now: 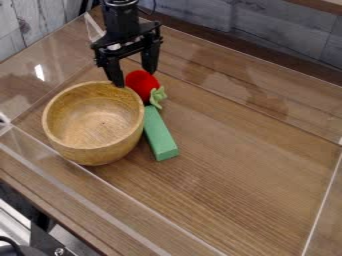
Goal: Move the red fruit to the right
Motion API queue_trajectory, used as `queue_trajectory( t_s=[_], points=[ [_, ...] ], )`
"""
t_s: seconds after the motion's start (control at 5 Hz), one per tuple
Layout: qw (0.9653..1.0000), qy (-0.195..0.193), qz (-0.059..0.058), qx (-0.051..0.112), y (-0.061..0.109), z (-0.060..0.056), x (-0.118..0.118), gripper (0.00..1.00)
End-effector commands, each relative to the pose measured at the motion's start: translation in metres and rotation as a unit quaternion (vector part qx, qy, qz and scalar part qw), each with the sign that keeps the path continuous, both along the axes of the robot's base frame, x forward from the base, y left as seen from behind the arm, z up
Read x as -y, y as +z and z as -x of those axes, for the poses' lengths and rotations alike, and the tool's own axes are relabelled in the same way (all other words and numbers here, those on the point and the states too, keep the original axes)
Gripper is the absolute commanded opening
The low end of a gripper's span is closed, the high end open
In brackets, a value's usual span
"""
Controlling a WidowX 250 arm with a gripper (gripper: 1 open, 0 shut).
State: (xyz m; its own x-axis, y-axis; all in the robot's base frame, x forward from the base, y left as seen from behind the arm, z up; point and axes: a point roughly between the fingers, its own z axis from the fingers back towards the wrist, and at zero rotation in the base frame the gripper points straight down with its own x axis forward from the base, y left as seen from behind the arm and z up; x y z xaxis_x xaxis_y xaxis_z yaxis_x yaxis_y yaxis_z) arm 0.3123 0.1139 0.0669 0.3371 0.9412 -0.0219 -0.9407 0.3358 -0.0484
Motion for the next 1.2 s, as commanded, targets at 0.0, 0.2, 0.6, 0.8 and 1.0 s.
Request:
queue_trajectory(
  t_s=[0.0,0.2,0.6,0.8,1.0],
  points=[
    [0.9997,0.002,-0.010,0.021,0.001,-0.009,0.012,1.00],
    [0.9996,0.001,-0.013,0.023,-0.005,-0.018,0.013,1.00],
    [0.9995,-0.002,-0.015,0.028,-0.009,-0.033,0.013,1.00],
    [0.9995,0.006,-0.016,0.028,-0.013,-0.039,0.011,1.00],
    [0.9994,0.013,-0.018,0.028,-0.018,-0.043,0.009,1.00]
  ],
)
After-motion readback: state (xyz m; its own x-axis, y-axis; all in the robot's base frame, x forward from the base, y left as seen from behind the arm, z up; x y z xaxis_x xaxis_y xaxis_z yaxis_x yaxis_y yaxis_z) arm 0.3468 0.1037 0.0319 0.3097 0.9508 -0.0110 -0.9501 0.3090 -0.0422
